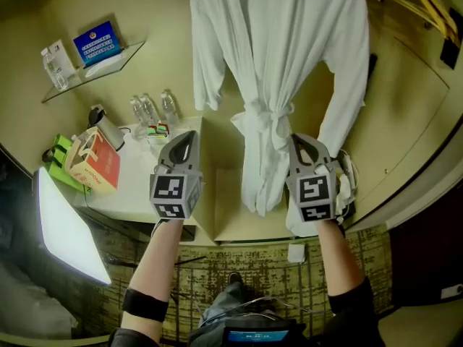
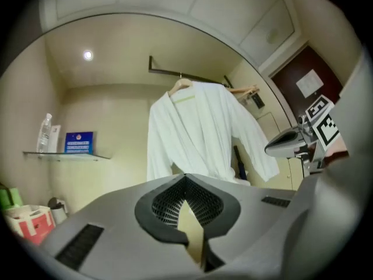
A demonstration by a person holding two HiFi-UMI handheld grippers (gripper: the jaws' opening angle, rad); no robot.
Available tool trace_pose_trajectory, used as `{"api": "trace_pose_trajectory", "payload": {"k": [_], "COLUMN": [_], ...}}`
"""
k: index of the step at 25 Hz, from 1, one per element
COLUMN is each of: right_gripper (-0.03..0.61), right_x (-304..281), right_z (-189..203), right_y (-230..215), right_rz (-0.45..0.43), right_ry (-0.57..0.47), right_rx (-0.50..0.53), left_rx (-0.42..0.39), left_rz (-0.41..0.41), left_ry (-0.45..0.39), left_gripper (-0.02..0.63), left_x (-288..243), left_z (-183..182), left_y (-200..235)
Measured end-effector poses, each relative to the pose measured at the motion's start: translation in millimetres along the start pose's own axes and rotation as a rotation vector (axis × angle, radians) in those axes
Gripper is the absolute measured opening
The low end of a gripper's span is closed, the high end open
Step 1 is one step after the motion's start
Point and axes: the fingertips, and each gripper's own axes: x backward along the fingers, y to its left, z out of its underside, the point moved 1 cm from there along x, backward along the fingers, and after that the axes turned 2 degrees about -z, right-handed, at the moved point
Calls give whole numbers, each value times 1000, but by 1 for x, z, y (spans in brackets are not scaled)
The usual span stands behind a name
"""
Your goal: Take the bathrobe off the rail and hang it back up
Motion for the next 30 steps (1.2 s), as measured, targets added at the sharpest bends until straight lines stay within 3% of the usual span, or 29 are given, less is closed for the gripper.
{"api": "trace_pose_trajectory", "payload": {"k": [2, 4, 10, 13, 19, 30], "right_gripper": [25, 24, 23, 21, 18, 17], "right_x": [22, 43, 87, 109, 148, 181], "right_z": [35, 65, 115, 139, 179, 185], "right_y": [15, 28, 47, 58, 75, 67], "right_rz": [-54, -90, -141, -165, -168, -157], "right_ry": [41, 74, 130, 156, 227, 246], "right_rx": [-75, -156, -341, -407, -412, -356], "left_rx": [1, 57, 190, 215, 213, 202], "left_rz": [-40, -61, -93, -112, -115, -113], "left_ry": [73, 120, 239, 275, 304, 297], "left_gripper": [2, 2, 2, 2, 2, 2], "left_x": [28, 56, 123, 152, 193, 215], "left_z": [39, 67, 115, 133, 153, 146], "left_y": [-7, -11, -22, -30, -46, -68]}}
